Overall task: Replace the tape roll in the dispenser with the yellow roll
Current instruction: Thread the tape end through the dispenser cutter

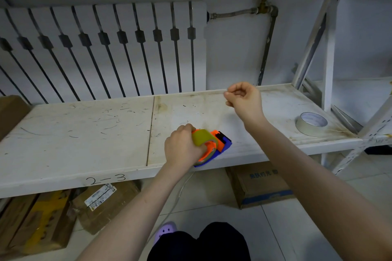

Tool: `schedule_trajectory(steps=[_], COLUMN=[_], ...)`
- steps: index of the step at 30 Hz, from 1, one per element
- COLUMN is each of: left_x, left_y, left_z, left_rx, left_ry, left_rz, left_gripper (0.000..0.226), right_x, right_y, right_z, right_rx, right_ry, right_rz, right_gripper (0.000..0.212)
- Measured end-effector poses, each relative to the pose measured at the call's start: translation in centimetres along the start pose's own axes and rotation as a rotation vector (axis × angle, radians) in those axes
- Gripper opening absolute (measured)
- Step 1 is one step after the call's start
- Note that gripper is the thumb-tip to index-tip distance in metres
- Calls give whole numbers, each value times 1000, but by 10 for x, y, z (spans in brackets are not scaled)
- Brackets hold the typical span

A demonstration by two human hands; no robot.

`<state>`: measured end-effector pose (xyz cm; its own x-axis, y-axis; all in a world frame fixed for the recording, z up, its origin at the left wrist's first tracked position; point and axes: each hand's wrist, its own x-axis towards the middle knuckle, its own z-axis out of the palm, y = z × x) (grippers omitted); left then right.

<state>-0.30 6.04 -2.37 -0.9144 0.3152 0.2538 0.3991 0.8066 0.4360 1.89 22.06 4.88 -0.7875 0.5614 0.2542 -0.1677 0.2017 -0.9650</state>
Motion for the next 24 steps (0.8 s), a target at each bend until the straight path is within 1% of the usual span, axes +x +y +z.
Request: schedule_trajectory(steps=[3,5,7,9,13,17,21,24], left_x=[2,5,10,15,25,35,41,46], left_y=[-6,-11,-16,-22,-32,-42,-56,-61], left_z=[0,-3,-8,-14,-26,-34,-35,-40], left_rx=[-1,5,-26,-90,-193,-142,-102,-50], left_ry=[-25,-72,-143,-202,-265,-281,-309,-331], left_rz=[41,56,23,-25,-56,-57,-84,-77], left_gripper=[49,49,51,52,56,54,51,54], right_x=[9,12,14,14,10,2,-3,-7], right_y=[22,36,48,59,79,91,96,99], right_z=[-14,-20,-24,-26,-22,-12,1,8], right_rx=[3,-8,-14,13,81,133,185,207], right_ry=[65,92,109,124,142,149,153,163], right_rz=[94,140,184,237,350,417,440,455], right_gripper=[19,13,11,15,19,17,16,11])
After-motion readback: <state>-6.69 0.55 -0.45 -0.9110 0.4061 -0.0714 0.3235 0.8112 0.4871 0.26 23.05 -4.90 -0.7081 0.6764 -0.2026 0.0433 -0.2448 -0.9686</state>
